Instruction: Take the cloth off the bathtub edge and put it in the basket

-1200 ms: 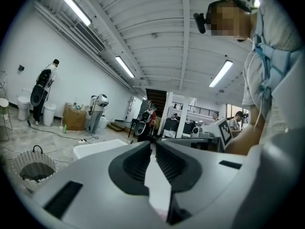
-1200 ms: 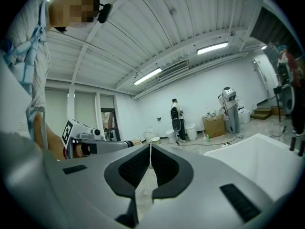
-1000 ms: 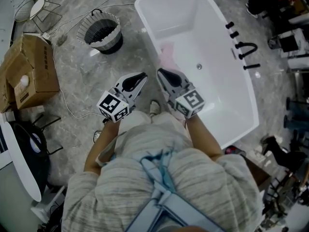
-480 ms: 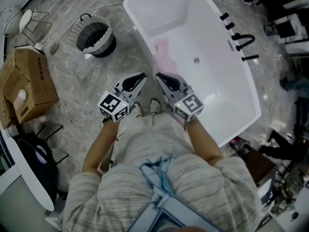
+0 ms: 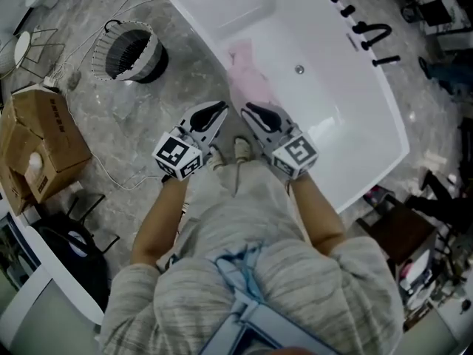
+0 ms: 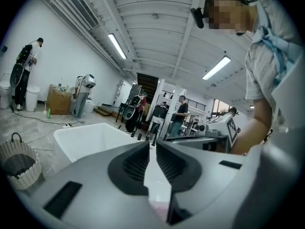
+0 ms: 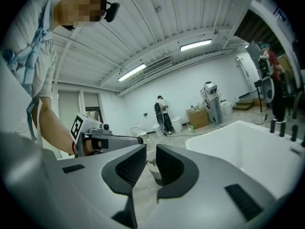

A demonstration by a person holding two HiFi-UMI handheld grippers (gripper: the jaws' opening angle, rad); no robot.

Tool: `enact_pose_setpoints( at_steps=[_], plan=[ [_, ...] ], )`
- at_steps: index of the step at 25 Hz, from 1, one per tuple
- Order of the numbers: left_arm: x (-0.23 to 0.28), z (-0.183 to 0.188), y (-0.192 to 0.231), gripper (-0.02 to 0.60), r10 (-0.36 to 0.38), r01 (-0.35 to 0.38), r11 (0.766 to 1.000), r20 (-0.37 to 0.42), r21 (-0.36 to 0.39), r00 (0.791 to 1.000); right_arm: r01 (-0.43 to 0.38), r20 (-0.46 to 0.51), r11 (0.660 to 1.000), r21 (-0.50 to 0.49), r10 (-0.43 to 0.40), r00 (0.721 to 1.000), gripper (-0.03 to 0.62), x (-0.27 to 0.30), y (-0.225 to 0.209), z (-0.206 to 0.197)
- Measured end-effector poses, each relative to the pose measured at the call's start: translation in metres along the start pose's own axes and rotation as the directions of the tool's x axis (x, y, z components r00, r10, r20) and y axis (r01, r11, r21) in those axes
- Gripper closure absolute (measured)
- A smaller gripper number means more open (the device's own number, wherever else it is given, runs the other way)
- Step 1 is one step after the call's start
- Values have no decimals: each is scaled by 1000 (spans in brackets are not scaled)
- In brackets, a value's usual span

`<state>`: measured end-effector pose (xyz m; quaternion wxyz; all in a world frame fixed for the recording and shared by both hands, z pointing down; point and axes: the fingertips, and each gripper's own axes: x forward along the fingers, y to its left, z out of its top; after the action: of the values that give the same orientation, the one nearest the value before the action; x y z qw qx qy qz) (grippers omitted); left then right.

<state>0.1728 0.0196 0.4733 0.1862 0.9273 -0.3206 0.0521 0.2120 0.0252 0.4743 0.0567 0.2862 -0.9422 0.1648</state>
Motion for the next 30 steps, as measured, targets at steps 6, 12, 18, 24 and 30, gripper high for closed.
enact_pose_setpoints(
  at_steps=[6, 12, 18, 24, 30],
  plan=[
    [9, -25, 0, 555, -32, 31, 999, -48, -15, 998, 52, -85, 999, 8, -51, 995, 528, -9, -16, -39],
    [19, -47, 2, 554, -56, 54, 998, -77, -30, 995, 102, -218, 995, -15, -103, 970, 465, -18, -33, -84],
    [30, -74, 6, 523, -79, 73, 996, -128, -46, 989, 213, -369, 976, 35, -186, 911, 427, -42, -68, -159],
    [46, -106, 10, 497, -102, 93, 994, -184, -57, 978, 276, -466, 960, 45, -225, 856, 399, -59, -90, -220],
    [64, -136, 7, 497, -126, 111, 991, -243, -72, 962, 313, -565, 948, 50, -232, 792, 399, -64, -107, -273]
  ],
)
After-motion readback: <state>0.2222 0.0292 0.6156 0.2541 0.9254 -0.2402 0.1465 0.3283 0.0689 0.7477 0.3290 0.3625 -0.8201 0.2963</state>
